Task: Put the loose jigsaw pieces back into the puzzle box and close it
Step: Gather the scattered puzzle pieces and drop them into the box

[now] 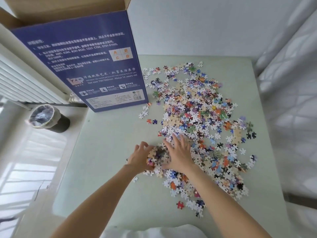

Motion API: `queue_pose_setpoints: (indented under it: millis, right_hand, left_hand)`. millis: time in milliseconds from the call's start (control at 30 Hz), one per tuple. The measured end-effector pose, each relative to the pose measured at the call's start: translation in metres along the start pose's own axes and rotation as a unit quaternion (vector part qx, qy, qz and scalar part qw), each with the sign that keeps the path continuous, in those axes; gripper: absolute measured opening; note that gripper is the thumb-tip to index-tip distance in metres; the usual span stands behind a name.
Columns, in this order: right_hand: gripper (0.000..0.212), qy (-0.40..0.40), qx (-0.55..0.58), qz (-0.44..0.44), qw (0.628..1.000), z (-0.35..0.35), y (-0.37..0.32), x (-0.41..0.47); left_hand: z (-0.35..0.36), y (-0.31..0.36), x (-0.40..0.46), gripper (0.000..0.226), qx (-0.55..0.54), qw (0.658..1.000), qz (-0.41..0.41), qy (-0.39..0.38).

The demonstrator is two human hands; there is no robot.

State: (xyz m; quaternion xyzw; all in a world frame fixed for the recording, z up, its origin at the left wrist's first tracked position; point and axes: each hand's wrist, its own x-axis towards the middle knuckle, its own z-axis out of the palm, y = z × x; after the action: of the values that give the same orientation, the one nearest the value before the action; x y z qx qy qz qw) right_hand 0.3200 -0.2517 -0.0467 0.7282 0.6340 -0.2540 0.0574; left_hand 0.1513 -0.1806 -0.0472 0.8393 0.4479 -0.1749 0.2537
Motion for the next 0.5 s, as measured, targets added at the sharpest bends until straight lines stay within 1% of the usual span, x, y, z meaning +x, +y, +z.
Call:
queue_pose_setpoints:
  millis: [67,167,333,433,500]
  right_hand:
    - [0.116,-0.034,-0.043,-0.011,0.998,0.003,-0.003,0.005]
    - [0.114,-0.067,-0.068,-0.017,0.995,0.002,-0.007,0.012]
    - [0.077,-0.014,-0.079,-0.022,0.997,0.003,-0.009,0.015]
    - [0.063,0.011,-0.047,-0.016,0.999,0.003,-0.007,0.016]
    - [0.06,0.013,-0.012,-0.011,1.0,0.002,-0.008,0.015]
  left_hand:
    - [0.0,0.001,-0.002,0.083,-0.014,1.0,-0.013,-0.003]
    - [0.002,0.002,-0.005,0.075,-0.025,1.0,-0.015,0.0]
    - [0.003,0.001,-0.002,0.067,-0.051,0.998,-0.021,0.005]
    - [-0.001,0.004,0.002,0.067,-0.084,0.996,-0.03,-0.003]
    - [-0.002,0.006,0.005,0.067,-0.104,0.994,-0.034,-0.01]
